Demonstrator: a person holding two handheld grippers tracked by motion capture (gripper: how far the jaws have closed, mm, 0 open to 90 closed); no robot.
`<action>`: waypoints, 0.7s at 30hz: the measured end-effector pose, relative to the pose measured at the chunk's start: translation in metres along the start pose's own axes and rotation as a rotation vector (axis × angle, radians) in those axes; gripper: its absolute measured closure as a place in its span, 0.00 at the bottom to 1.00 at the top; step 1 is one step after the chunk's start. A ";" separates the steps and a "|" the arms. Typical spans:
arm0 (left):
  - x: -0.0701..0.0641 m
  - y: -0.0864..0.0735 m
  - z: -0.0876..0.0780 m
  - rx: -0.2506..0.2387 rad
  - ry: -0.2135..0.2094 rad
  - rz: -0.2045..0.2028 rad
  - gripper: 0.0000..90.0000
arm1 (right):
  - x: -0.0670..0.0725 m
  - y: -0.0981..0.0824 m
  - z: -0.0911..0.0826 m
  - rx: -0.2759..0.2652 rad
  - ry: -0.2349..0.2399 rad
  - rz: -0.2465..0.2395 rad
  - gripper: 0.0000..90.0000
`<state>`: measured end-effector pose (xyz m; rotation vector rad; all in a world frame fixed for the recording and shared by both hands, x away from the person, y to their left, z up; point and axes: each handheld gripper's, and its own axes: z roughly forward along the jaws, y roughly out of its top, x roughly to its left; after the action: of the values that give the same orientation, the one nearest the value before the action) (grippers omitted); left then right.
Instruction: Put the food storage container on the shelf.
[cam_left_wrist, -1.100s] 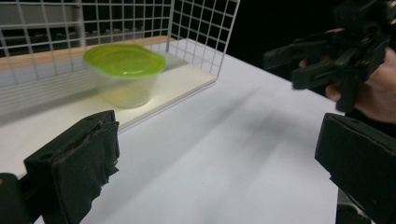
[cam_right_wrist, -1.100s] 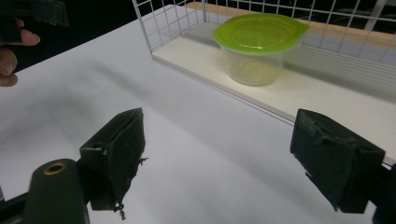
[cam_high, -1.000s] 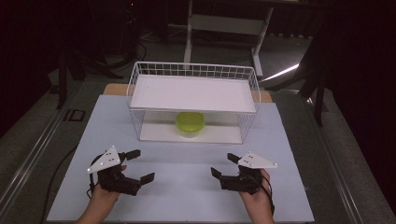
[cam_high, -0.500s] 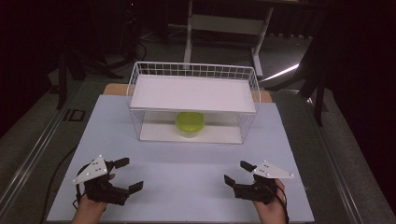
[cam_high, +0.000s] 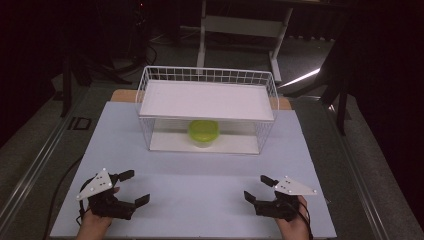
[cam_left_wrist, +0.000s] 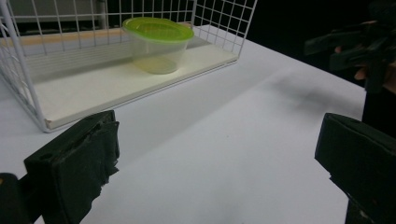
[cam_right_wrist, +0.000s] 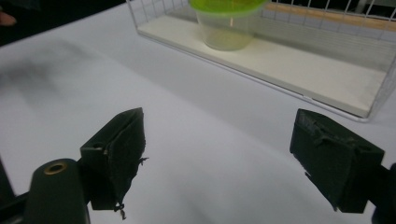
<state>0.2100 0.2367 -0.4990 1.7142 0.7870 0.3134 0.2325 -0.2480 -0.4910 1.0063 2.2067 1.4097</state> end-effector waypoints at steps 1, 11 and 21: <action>0.000 0.000 0.000 -0.005 -0.009 -0.008 0.01 | -0.001 -0.001 0.001 0.007 -0.004 -0.001 0.20; 0.001 -0.002 0.004 0.015 0.000 -0.029 0.01 | -0.008 -0.004 0.006 0.009 -0.009 0.015 0.20; 0.013 -0.003 -0.002 -0.031 0.042 -0.050 0.01 | -0.004 -0.006 0.015 0.041 0.014 -0.007 0.20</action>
<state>0.2174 0.2466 -0.5042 1.6607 0.8510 0.3268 0.2422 -0.2426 -0.5032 1.0038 2.2560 1.3779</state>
